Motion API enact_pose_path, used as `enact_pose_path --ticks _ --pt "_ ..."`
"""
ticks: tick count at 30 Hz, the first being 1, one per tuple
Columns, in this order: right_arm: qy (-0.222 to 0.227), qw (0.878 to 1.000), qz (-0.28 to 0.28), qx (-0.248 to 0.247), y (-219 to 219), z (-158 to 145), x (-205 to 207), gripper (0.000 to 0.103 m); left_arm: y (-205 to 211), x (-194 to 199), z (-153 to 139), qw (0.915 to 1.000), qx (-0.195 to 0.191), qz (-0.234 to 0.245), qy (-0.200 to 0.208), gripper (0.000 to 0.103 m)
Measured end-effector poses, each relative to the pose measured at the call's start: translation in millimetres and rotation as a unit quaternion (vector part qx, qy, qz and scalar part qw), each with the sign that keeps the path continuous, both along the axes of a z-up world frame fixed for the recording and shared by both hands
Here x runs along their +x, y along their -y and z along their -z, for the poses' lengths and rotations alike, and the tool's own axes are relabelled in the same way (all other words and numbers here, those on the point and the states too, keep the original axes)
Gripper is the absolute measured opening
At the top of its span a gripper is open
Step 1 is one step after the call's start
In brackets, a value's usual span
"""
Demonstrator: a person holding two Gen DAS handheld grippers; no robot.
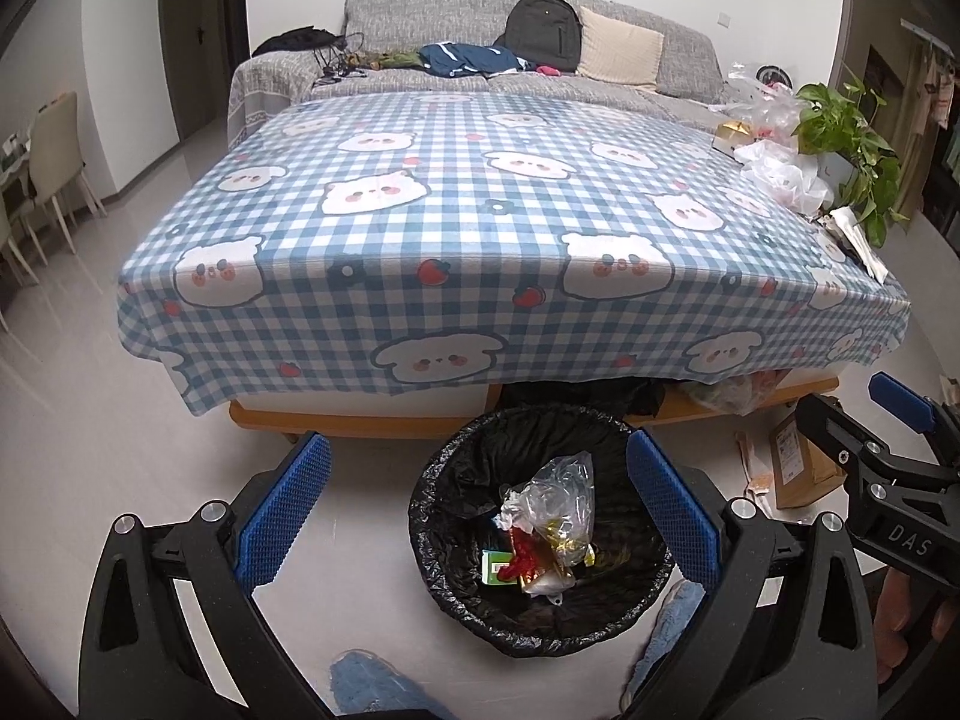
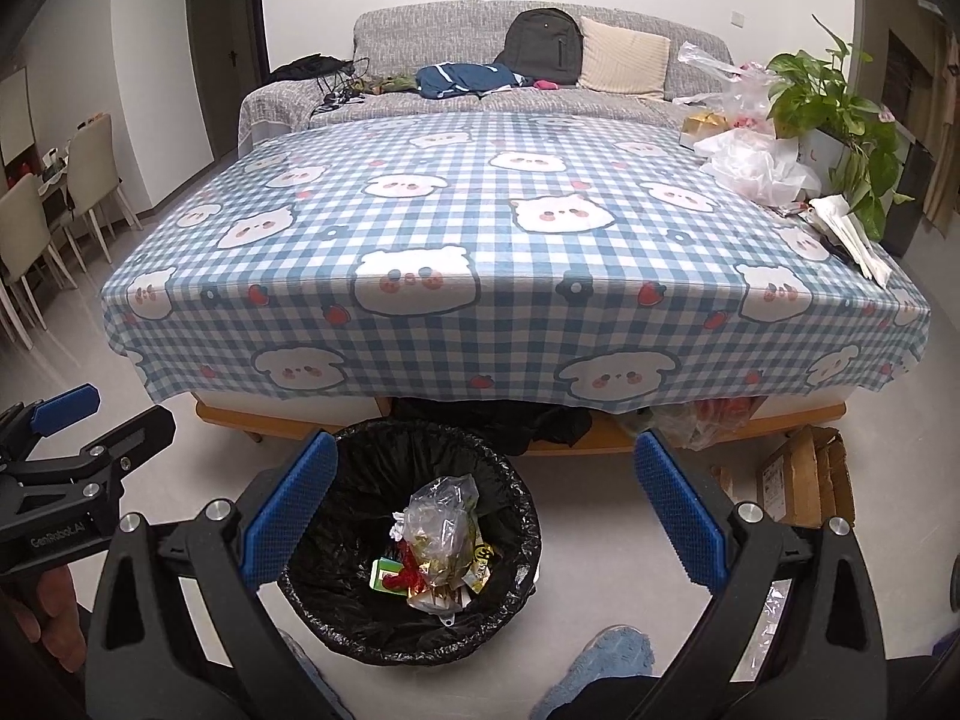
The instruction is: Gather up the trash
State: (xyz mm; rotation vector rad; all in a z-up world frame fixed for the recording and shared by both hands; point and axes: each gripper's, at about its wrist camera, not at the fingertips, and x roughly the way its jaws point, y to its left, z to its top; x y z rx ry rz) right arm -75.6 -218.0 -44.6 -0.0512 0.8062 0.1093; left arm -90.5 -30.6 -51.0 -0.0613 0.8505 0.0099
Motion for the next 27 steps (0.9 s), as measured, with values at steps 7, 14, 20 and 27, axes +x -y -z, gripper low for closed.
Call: enact_pose_path --ticks 7,14,20,27 --pt "0.001 1.000 0.001 0.002 1.0 -1.6 -1.2 0.095 0.9 0.5 -0.1 1.0000 0.001 0.001 0.000 0.097" --pt "0.001 1.000 0.001 0.001 1.3 -2.2 -1.1 0.095 2.0 0.8 0.1 1.0000 0.002 0.002 -0.001 0.097" --pt "0.001 1.000 0.000 0.001 1.2 -2.5 -0.9 0.095 1.7 1.0 0.0 1.0000 0.000 0.002 -0.001 0.097" --pt "0.002 1.000 0.000 0.001 1.4 -3.9 -0.9 0.095 2.5 1.8 2.6 1.0000 -0.004 0.000 -0.006 0.097"
